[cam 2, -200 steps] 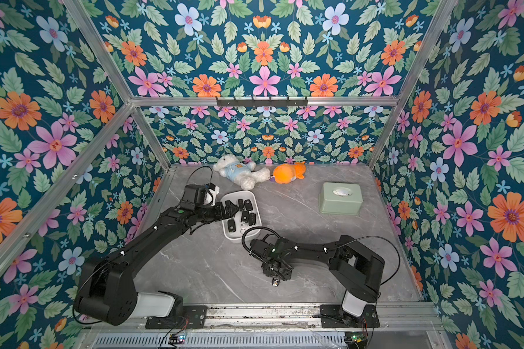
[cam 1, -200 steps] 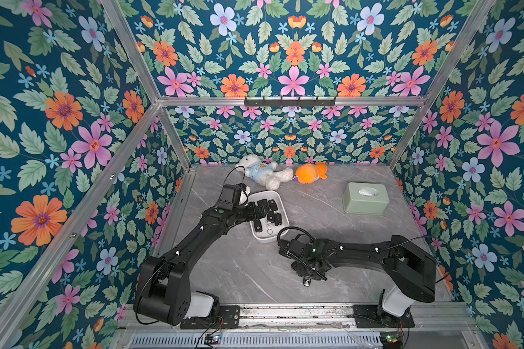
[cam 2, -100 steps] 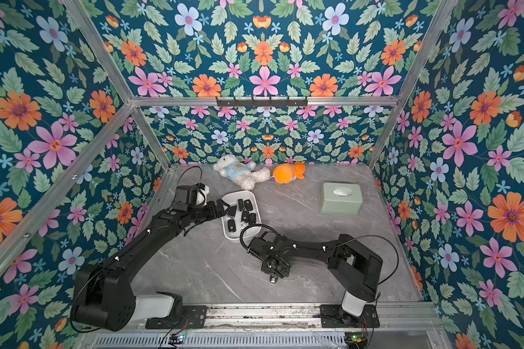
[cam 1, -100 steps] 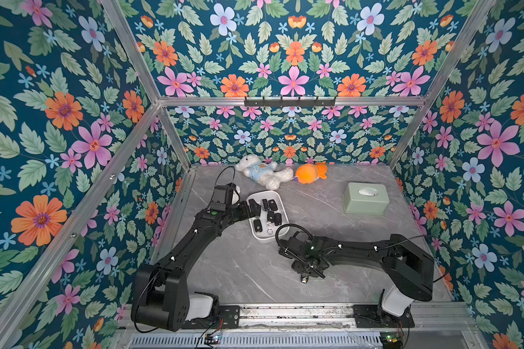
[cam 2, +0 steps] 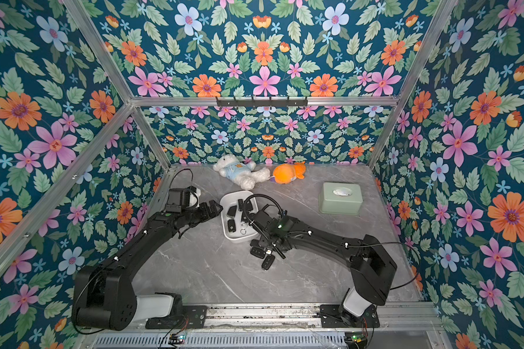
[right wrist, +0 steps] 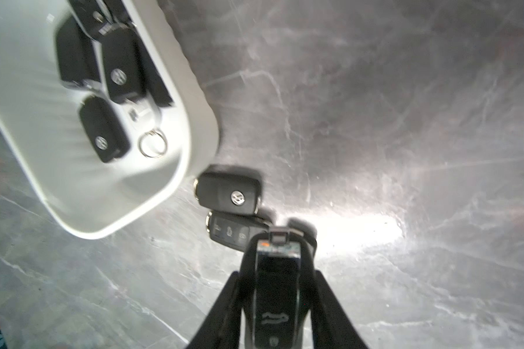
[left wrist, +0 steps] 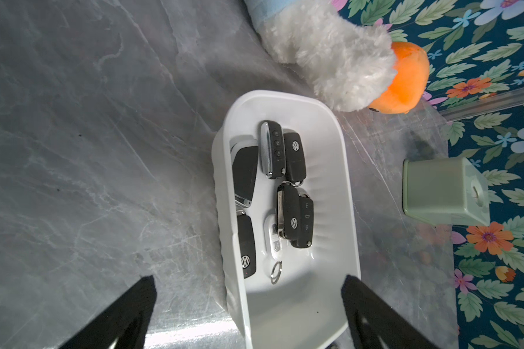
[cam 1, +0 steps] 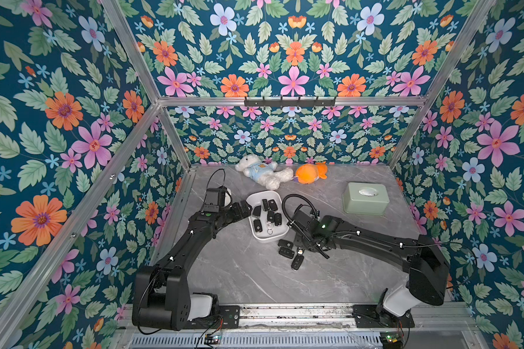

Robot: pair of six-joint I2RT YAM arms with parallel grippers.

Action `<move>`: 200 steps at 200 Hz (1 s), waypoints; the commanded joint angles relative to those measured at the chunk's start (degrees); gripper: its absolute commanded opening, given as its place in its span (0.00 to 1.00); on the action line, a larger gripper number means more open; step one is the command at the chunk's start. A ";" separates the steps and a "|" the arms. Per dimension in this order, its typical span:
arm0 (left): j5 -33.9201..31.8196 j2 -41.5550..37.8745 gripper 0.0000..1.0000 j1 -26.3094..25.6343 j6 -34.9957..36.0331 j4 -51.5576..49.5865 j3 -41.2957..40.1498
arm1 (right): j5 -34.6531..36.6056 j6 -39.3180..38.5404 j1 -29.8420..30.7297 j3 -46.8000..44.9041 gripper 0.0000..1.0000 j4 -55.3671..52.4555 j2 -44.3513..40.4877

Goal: Place the car key into the storage box
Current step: Place the car key in the storage box.

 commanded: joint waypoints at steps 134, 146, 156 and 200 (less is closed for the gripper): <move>8.24 -1.93 0.99 5.92 -3.93 3.07 -5.41 | 3.52 -19.96 -3.68 50.09 0.32 -3.42 35.86; 8.06 -2.33 0.99 6.01 -3.61 2.57 -5.33 | 3.16 -20.77 -3.69 56.36 0.32 -5.56 39.65; 7.80 -2.74 0.99 6.09 -3.29 2.06 -5.47 | 2.56 -21.17 -3.86 60.73 0.32 -6.93 42.63; 6.28 -4.42 0.99 6.24 -1.62 -0.22 -5.37 | -2.60 -20.46 -4.94 64.47 0.33 -4.68 47.83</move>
